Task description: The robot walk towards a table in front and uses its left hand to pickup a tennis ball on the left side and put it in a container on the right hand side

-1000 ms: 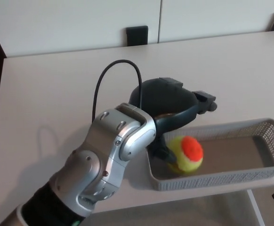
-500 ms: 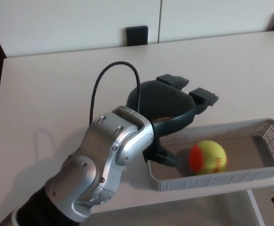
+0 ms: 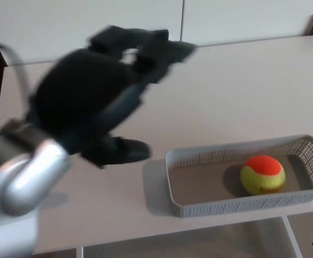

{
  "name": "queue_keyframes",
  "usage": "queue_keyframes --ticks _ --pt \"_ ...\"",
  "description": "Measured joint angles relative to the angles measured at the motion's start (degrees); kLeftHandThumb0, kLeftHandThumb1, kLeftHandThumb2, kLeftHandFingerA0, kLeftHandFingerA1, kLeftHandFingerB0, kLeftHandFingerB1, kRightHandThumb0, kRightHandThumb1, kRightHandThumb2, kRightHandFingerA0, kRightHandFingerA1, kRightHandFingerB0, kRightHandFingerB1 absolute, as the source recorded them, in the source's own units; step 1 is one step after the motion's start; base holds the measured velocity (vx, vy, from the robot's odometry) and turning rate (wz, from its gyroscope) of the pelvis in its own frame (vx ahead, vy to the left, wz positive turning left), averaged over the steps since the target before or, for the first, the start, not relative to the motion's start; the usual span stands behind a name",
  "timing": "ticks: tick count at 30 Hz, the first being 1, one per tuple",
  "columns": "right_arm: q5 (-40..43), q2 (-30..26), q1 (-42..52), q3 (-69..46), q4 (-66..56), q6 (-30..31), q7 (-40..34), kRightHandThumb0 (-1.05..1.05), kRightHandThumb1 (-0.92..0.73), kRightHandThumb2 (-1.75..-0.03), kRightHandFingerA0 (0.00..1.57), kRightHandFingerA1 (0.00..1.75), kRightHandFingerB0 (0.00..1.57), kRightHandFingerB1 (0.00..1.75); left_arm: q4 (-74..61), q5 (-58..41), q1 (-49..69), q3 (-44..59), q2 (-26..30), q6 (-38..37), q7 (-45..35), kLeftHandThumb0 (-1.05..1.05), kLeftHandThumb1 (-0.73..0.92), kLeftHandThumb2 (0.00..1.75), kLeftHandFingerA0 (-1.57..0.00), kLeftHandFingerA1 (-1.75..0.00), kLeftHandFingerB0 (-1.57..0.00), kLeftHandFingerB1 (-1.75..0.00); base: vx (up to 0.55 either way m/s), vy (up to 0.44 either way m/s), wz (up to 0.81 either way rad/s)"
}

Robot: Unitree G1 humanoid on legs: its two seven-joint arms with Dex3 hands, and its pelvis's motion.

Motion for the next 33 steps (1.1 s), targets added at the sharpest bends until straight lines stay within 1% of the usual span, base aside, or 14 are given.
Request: queue_keyframes --ticks 2,4,9,15,16,19,20,24,25,26,27,30,32,33 --pt "0.0 0.0 0.2 0.2 0.4 -0.1 0.0 -0.34 -0.68 -0.60 0.60 0.48 0.48 0.41 -1.3 -2.0 2.5 4.0 0.2 -0.6 0.1 -0.76 0.55 0.57 -0.08 -0.59 -0.11 -0.41 0.00 0.000 0.00" --pt "-0.1 0.0 0.5 0.3 0.7 -0.2 0.0 -0.34 -0.67 -0.59 0.63 0.50 0.47 0.41 -2.2 -4.2 5.2 8.6 0.2 -1.4 0.2 -0.77 0.55 0.58 -0.11 -0.65 -0.15 -0.52 0.00 0.000 0.00" --pt "-0.1 0.1 1.1 0.4 1.6 -0.6 0.0 -0.34 -0.67 -0.59 0.63 0.50 0.47 0.41 -3.0 -8.8 11.8 19.6 0.1 -3.3 0.4 -0.67 0.55 0.57 -0.16 -0.64 -0.16 -0.49 0.00 0.000 0.00" --pt "-0.1 0.1 2.1 0.4 2.6 -1.1 0.0 -0.34 -0.67 -0.60 0.63 0.49 0.47 0.41 -0.6 -15.0 22.9 34.0 -1.6 -7.8 1.2 -0.64 0.56 0.56 -0.20 -0.63 -0.17 -0.48 0.00 0.000 0.00" --pt "-0.1 0.1 2.4 0.4 2.8 -1.2 0.0 -0.34 -0.67 -0.59 0.65 0.51 0.49 0.42 0.2 -16.1 24.9 36.4 -2.0 -8.8 1.3 -0.65 0.55 0.57 -0.36 -0.63 -0.36 -0.54 0.00 0.000 0.00" --pt "-0.1 0.1 2.7 0.4 3.3 -1.5 0.0 -0.34 -0.67 -0.59 0.65 0.51 0.49 0.42 2.6 -19.1 30.8 41.2 -3.7 -11.1 1.5 -0.65 0.55 0.57 -0.36 -0.63 -0.36 -0.54 0.00 0.000 0.00" --pt "-0.1 0.1 2.8 0.4 3.6 -1.6 0.0 -0.32 -0.66 -0.59 0.66 0.52 0.49 0.43 3.8 -20.3 33.2 42.6 -4.4 -12.0 1.4 -0.59 0.39 0.83 -0.41 -0.67 -0.24 -0.55 0.00 0.000 0.00" --pt "-0.1 0.3 3.4 0.4 4.5 -2.0 -0.1 -0.33 -0.66 -0.59 0.65 0.51 0.49 0.43 9.2 -23.7 41.5 45.0 -6.9 -15.9 1.3 -0.60 0.41 0.84 -0.39 -0.67 -0.23 -0.55 0.00 0.000 0.00" --pt "-0.1 0.3 3.5 0.4 4.6 -2.1 -0.1 -0.34 -0.66 -0.59 0.66 0.53 0.49 0.43 10.4 -24.2 42.9 45.2 -7.3 -16.6 1.3 -0.60 0.58 0.57 -0.41 -0.62 -0.32 -0.49 0.00 0.000 0.00" --pt "-0.1 0.3 3.6 0.4 4.7 -2.2 -0.1 -0.34 -0.66 -0.59 0.66 0.53 0.49 0.43 12.1 -24.9 44.9 45.5 -7.9 -17.7 1.3 -0.60 0.58 0.57 -0.41 -0.62 -0.32 -0.49 0.00 0.000 0.00" --pt "-0.1 0.4 3.8 0.4 4.9 -2.3 -0.1 -0.34 -0.67 -0.59 0.67 0.53 0.48 0.43 13.8 -25.4 46.4 45.6 -8.2 -18.6 1.4 -0.60 0.47 0.90 -0.45 -0.68 -0.27 -0.56 0.00 0.000 0.00" --pt "-0.1 0.4 4.1 0.4 5.2 -2.6 -0.2 -0.34 -0.66 -0.59 0.68 0.54 0.49 0.43 18.3 -26.2 49.6 46.0 -9.1 -21.2 1.8 -0.61 0.51 0.92 -0.44 -0.67 -0.25 -0.55 0.00 0.000 0.00" --pt "-0.1 0.5 4.3 0.4 5.4 -2.8 -0.2 -0.34 -0.66 -0.59 0.68 0.54 0.49 0.43 21.8 -26.6 51.2 46.1 -9.7 -23.0 2.5 -0.61 0.51 0.92 -0.44 -0.67 -0.25 -0.55 0.00 0.000 0.00" --pt "-0.1 0.5 4.5 0.4 5.5 -2.9 -0.2 -0.33 -0.66 -0.59 0.67 0.53 0.50 0.43 24.6 -26.9 52.1 46.1 -10.0 -24.2 3.1 -0.59 0.75 0.62 -0.39 -0.62 -0.28 -0.49 0.00 0.000 0.00"
